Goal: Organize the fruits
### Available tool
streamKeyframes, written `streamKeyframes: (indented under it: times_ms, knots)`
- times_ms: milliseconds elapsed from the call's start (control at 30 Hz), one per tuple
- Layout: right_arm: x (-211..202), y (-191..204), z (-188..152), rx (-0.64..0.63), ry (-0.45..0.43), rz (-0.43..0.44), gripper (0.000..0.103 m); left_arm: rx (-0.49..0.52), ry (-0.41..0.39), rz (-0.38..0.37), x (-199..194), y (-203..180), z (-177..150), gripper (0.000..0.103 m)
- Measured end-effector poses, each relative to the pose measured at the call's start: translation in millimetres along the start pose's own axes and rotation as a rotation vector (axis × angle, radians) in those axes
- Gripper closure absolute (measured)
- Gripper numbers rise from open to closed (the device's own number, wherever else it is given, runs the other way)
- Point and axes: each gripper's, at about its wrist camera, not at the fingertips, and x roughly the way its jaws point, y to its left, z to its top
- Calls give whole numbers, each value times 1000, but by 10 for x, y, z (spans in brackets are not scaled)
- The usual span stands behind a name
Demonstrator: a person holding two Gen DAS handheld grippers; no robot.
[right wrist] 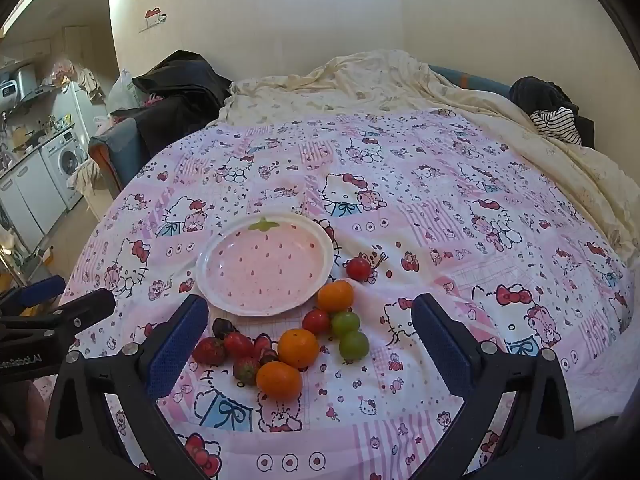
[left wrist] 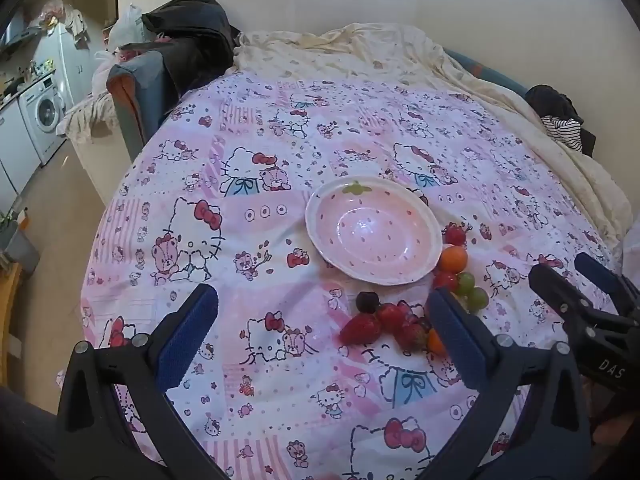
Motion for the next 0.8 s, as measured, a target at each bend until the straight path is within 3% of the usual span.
streamKeyframes:
  times_ms: [800]
  knots:
    - [-9,-17,-10,7,5,-2,0,8,-11,10,-13,-39,-22,0]
